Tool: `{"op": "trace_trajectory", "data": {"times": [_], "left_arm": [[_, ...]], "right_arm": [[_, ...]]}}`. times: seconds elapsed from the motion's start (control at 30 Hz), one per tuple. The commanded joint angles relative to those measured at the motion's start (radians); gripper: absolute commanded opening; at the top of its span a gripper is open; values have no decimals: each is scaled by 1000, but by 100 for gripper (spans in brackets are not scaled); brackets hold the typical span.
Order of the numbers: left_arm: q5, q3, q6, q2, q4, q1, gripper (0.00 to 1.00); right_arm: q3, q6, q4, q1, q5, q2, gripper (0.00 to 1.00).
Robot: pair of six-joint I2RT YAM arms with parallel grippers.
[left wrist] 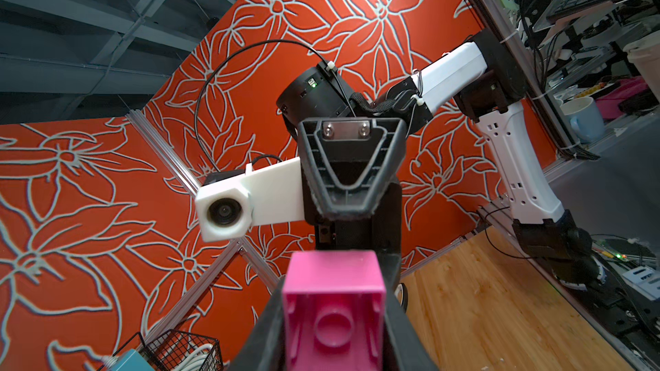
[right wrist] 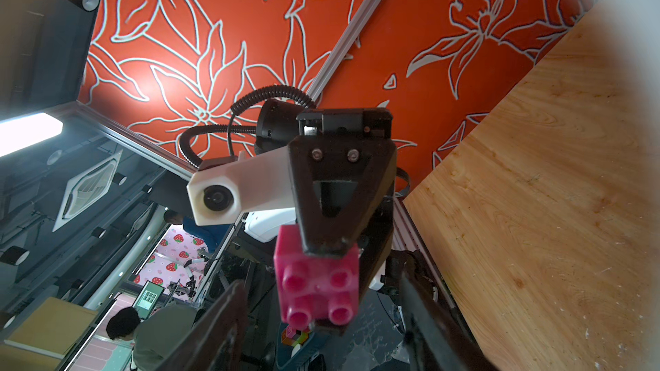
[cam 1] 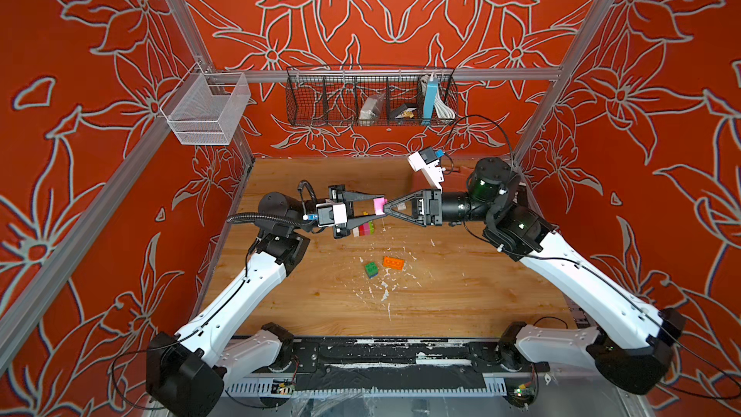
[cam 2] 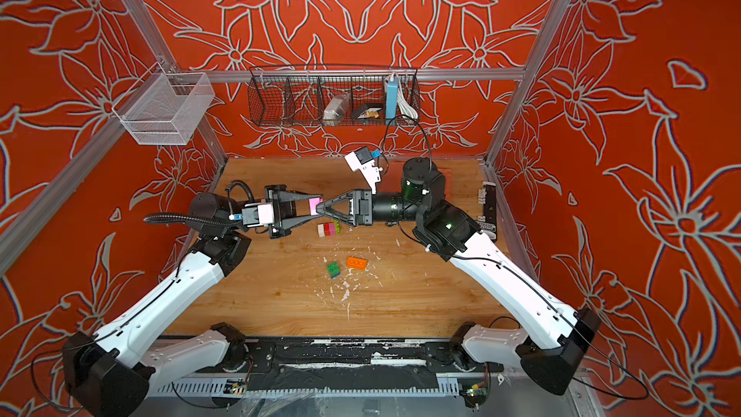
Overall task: Assemble the letter r with lego
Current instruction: Assemble the lego brick with the lego brick.
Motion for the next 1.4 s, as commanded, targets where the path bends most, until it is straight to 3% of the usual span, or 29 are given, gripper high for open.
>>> {"op": "trace_trajectory", "data": {"times": [0.0, 0.57, 0.8, 0.93, 1.03, 1.07, 1.1, 1.13, 1.23, 1.37], "left_arm": [[31, 21, 35, -6, -19, -3, 0], [41, 27, 47, -7, -49, -8, 0], [46, 27, 57, -9, -64, -10, 0], [48, 40, 73, -14, -111, -14, 0], [35, 87, 88, -20, -254, -23, 20], [29, 97, 99, -24, -300, -28, 40], [22, 102, 115, -31, -352, -33, 91], [14, 110, 126, -40, -410, -37, 99], [-46, 111, 83, -70, -525, -38, 99], [-152, -3, -50, -172, -503, -40, 99]], "right_arm": [[31, 0, 36, 12, -22, 6, 62], [32, -3, 39, 27, -16, 14, 36], [37, -1, 39, 29, -12, 12, 29], [39, -10, 35, 29, -7, 11, 17], [49, -56, -9, 29, 22, -1, 6], [56, -81, -34, 29, 38, -7, 3], [66, -113, -75, 29, 62, -16, 0], [75, -149, -118, 28, 92, -25, 0], [84, -247, -245, 27, 212, -57, 0], [71, -357, -418, 27, 430, -101, 0]]}}
